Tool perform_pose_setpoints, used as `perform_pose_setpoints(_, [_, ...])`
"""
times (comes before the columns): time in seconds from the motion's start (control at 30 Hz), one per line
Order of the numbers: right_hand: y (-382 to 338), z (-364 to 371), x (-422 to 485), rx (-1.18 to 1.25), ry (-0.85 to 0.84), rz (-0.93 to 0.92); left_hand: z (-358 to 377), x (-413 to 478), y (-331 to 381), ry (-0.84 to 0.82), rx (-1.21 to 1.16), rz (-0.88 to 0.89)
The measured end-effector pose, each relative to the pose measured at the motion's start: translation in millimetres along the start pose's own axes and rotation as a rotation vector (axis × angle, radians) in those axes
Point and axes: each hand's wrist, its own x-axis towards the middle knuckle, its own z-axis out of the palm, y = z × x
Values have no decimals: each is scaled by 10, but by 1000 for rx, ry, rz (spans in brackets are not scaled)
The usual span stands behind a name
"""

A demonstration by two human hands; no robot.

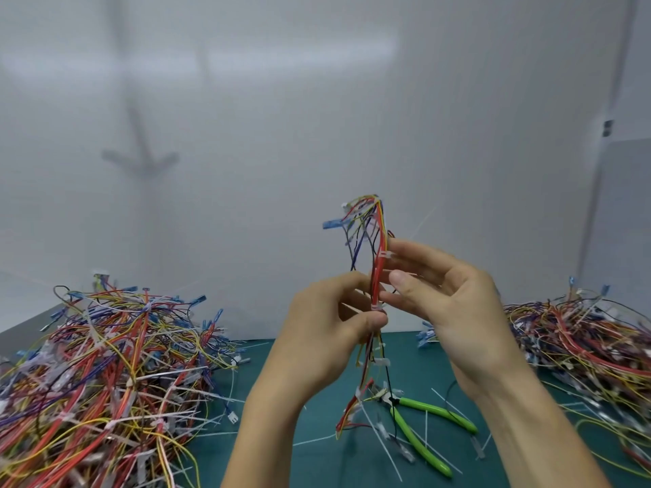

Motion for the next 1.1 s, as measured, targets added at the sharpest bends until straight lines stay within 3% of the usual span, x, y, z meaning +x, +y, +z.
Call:
perform_pose_setpoints(0.2, [10, -15, 10, 22, -50, 28, -5, 8, -12, 12, -89, 6])
perform_pose_setpoints(0.5, [-1, -110, 12, -32, 109, 128, -53, 24, -26, 172, -166, -7])
perform_pose_setpoints(0.67, [58, -60, 0, -184, -100, 263, -87, 17, -19, 222, -112, -9])
perform_pose_setpoints(0.8, [117, 15, -22, -319, -209, 248, -109, 2, 3, 234, -19, 8])
perform_pose_setpoints(1.1, [183, 96, -18, -313, 10, 82, -123, 1, 34, 200, -55, 62])
